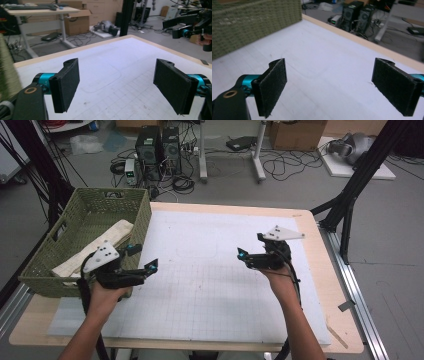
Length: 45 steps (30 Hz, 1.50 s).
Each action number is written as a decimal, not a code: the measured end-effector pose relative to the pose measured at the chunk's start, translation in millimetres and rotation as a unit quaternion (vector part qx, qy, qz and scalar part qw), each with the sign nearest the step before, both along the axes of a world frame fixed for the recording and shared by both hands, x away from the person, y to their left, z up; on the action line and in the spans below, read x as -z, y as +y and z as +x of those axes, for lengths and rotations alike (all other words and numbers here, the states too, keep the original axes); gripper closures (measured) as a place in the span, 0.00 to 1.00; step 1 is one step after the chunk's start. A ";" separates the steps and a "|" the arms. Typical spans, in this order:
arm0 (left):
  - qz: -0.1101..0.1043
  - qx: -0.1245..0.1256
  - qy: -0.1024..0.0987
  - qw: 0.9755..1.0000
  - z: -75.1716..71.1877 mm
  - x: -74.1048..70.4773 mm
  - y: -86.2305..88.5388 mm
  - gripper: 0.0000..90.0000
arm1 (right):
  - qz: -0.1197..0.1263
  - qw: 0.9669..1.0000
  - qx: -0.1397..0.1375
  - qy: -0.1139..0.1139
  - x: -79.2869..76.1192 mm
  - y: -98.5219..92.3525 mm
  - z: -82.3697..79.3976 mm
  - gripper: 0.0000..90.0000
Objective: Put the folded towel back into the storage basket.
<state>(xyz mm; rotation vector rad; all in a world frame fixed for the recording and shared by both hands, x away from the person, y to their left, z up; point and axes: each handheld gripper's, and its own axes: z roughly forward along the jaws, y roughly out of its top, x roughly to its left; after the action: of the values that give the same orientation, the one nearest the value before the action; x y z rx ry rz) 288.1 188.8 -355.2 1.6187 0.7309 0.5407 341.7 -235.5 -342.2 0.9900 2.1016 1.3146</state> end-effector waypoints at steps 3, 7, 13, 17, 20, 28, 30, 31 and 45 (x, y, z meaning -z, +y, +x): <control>0.007 0.018 -0.010 1.000 1.1 6.3 -15.2 0.24 | 0.003 1.000 0.019 0.006 12.5 -19.3 -13.9 0.13; 0.009 0.031 -0.003 0.999 3.2 17.9 -31.8 0.24 | 0.001 0.999 0.039 0.011 26.9 -38.9 -33.3 0.13; 0.016 0.052 0.007 0.998 5.0 36.0 -52.5 0.25 | -0.012 0.998 0.056 0.007 49.6 -55.8 -59.3 0.13; 0.025 0.055 0.014 0.998 5.0 42.5 -59.5 0.25 | -0.015 0.998 0.062 0.010 64.4 -57.8 -68.8 0.13; 0.027 0.052 0.017 0.998 2.6 46.7 -59.6 0.25 | -0.024 0.998 0.060 0.016 72.2 -58.2 -70.5 0.13; 0.037 0.047 0.027 0.998 -2.2 56.0 -59.6 0.25 | -0.024 0.998 0.065 0.010 71.4 -57.3 -75.1 0.13; 0.042 0.048 0.030 0.998 -3.4 57.6 -60.5 0.25 | -0.024 0.998 0.065 0.008 71.1 -57.4 -75.5 0.13; 0.043 0.049 0.031 0.997 -4.0 58.5 -60.9 0.25 | -0.023 0.998 0.066 0.008 70.8 -57.3 -75.8 0.13; 0.050 0.046 0.038 0.997 -6.2 61.5 -60.4 0.25 | -0.022 0.997 0.068 0.005 70.6 -55.1 -73.0 0.13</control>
<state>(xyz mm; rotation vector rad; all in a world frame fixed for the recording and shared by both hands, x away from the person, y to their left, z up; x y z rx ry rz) 281.8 128.4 -416.7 1.7654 0.6907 0.4585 268.8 -290.6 -412.7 1.1024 2.0239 1.1933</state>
